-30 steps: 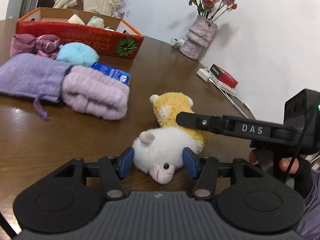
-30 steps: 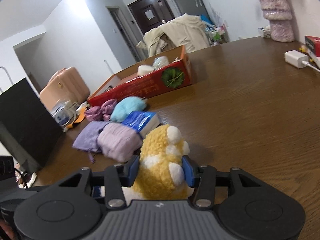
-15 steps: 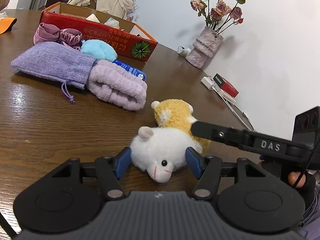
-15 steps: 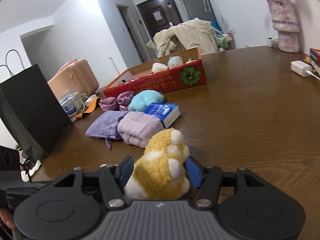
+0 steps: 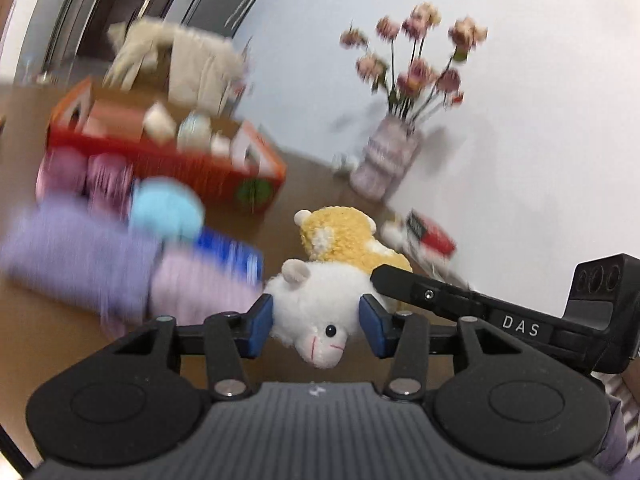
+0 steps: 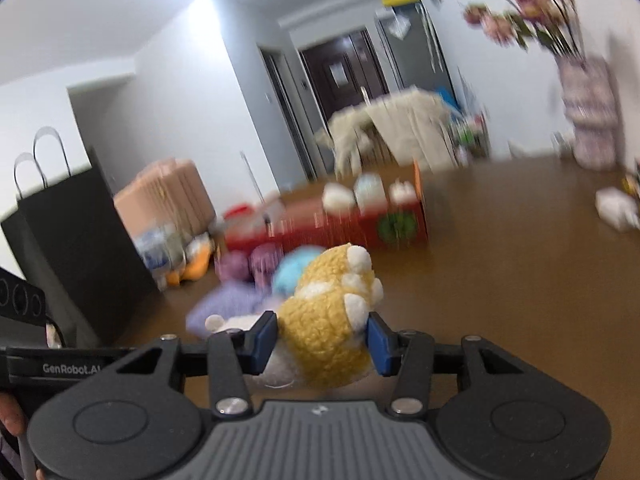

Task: Organize soft objects
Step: 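Carry both plush toys toward the box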

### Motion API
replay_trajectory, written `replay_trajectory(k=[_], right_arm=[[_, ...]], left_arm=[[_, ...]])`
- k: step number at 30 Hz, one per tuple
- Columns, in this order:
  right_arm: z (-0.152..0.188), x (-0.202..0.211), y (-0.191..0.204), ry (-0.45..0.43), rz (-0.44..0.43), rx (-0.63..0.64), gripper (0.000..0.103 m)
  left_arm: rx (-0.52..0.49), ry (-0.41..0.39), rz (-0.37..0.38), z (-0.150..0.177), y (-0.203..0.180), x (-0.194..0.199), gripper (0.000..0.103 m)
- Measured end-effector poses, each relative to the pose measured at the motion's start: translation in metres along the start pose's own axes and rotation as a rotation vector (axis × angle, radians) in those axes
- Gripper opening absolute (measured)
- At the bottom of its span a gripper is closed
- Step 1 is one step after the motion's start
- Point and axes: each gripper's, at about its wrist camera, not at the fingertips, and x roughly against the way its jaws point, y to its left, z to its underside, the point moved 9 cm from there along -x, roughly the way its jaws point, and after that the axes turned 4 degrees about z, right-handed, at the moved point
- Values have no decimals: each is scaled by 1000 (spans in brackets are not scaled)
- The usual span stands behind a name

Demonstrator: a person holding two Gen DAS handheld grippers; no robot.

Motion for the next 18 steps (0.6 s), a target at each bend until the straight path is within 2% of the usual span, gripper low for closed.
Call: replay_trajectory(k=[3,8,13,18], right_arm=[[-52,-43,-7,-42,-25,11,46],[-105,-147,-32,25,-24,-17,45],[-114,-231,-54,107,10,-4,45],[-97,-256,-75,148,83,-19,46]], left_arm=[[-51,-41,-27,-53,15,-26,48],[-3,17,-83,-120,78,-102,48],[39,93,-127,-146,146,-168,47],[21,147,-117,-139,164,-201,47]])
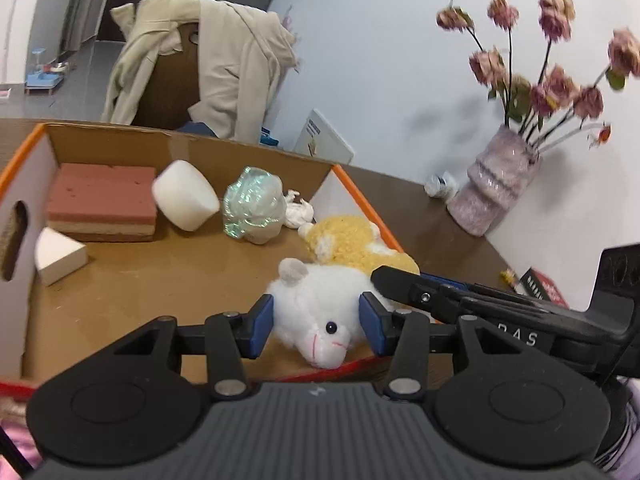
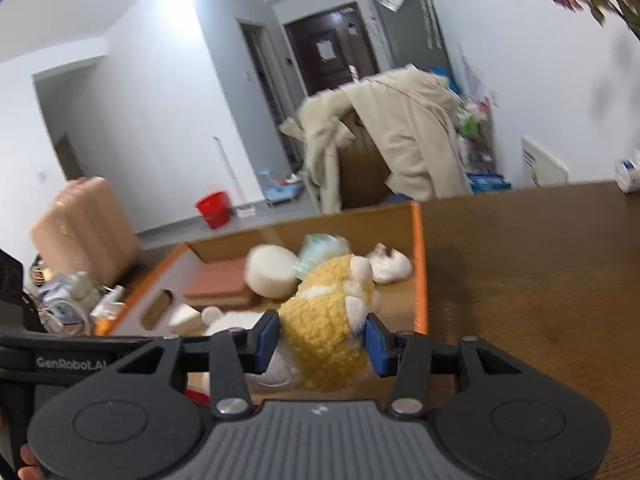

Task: Organize soft objects
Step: 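Carry both plush toys toward the box, then open both grippers over the box to drop the plush toys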

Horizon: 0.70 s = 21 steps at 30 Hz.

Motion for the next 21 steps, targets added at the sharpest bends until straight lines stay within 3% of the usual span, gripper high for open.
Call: replay_trajectory(k=[4,8,14,21], right_arm=[[7,0,-5,0,42,29,48],[6,9,0,1,83,54,50],[-22,75,9,-108,115,67,52],[-45,179,49,-242,127,170,66]], left_arm=[[-15,32,22,12,1,-13,48],[-45,13,10,13,-4,2,49],[-117,-113,-52,-8,-30,84,52],[-181,-253,-154,-10,-53,203,64]])
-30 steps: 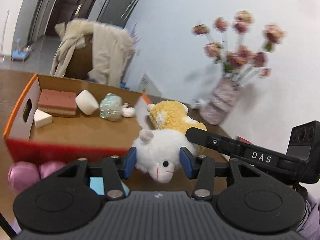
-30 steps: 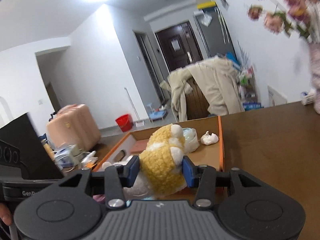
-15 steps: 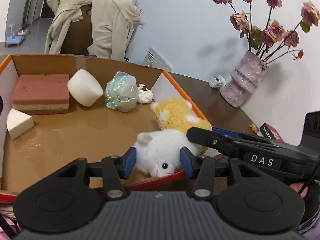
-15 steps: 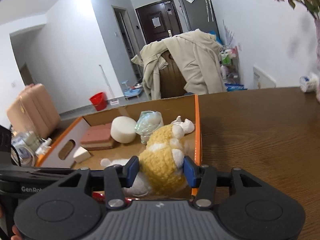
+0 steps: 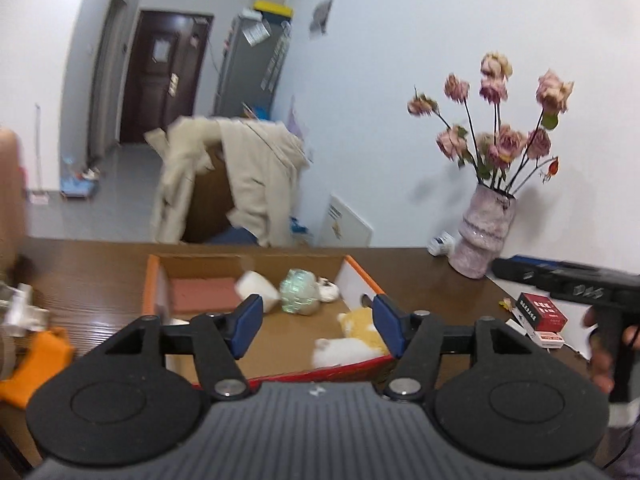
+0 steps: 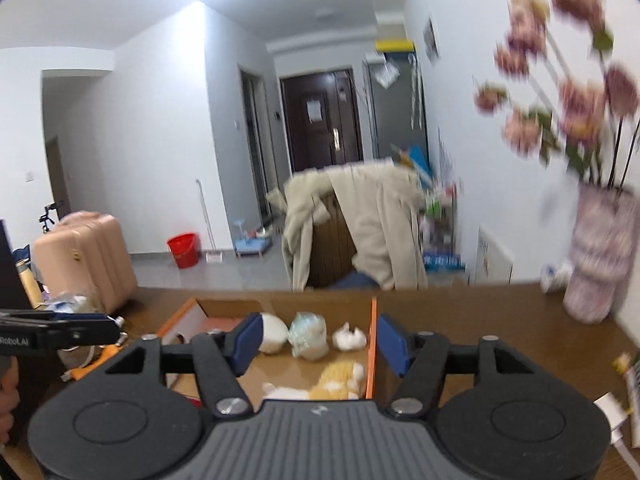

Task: Organize soft objects
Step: 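Open both grippers over the box to drop the plush toys, then grasp the purple cloth pouch with both grippers together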

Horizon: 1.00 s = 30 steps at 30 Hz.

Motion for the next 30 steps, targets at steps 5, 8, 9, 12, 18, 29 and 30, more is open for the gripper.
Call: replay_trajectory(k=[5,8,9,12,18,29,30], right_arm=[[6,45,21,-29,-16,27,72],[33,72,36,-37,-36,34,77],[47,81,40,-37,-48,34,78],[94,107,58,-27,-52,37,79],[187,151,98,56,-112,24,80],[224,146,147,169,-280,-39,52],[220,138,150,172,-288,-52,48]], left_arm=[[-48,-58,-78,9,-6,61,71],[-93,-109,-146,38,-5,99,79],[-94,-115,-167,52,-4,109,80],[-79,-109,-197,99,-4,138,84],[-50,-121,-207,170,-10,180,91],[65,-103,-223,187,25,174,92],[70,-90,-220,186,28,166,91]])
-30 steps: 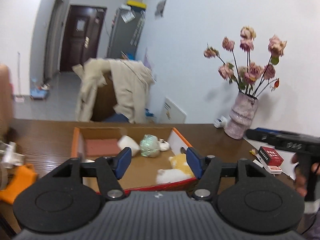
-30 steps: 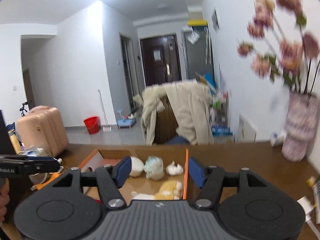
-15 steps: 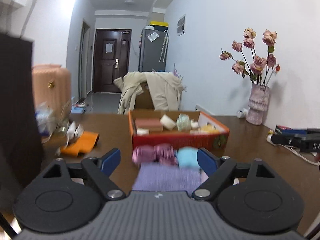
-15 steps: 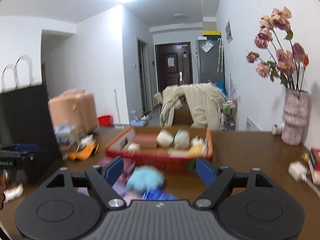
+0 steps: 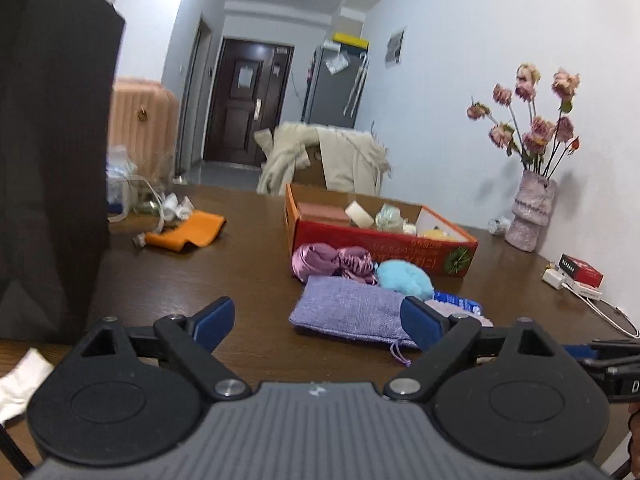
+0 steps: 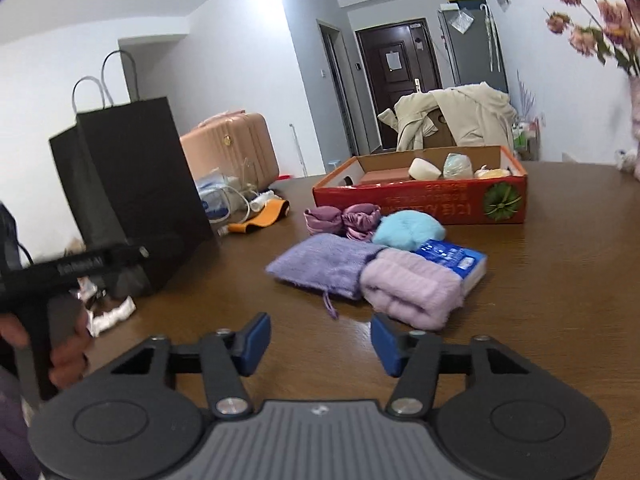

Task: Organize soft objects
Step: 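Grasp the purple cloth pouch with both grippers together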

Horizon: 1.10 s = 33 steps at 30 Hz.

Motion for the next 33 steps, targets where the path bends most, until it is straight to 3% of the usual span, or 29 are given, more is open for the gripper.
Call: replay_trajectory(k=[7,10,13,14,17,18,20,23,28,33], right_arm=[[-44,-96,-9,-19,7,-193,44],[-43,-134,-18,11,45,-250,44],[-28,-155,-30,75,74,-271,38],[-26,-156,-33,78,92,-254,37],[-26,-153,-39,81,147,-193,47],[-27,-152,-41,81,174,-175,51],[-30,-152,-47,78,202,-172,60],[-35,-154,-53,67,140,-235,59],[-41,-170,-52,71,145,-225,58],[-30,-183,-35,100,244,1,35]], left_arm=[[89,55,69,-14,16,-103,89],[122,115,77,-4,30,-140,77],[197,192,160,12,34,-154,70],[209,213,176,15,34,-156,65],[254,259,242,26,36,-158,24],[263,267,259,27,36,-158,15],[258,264,261,27,34,-152,15],[242,260,248,34,31,-141,15],[272,274,228,37,36,-140,14],[268,265,227,36,37,-139,14]])
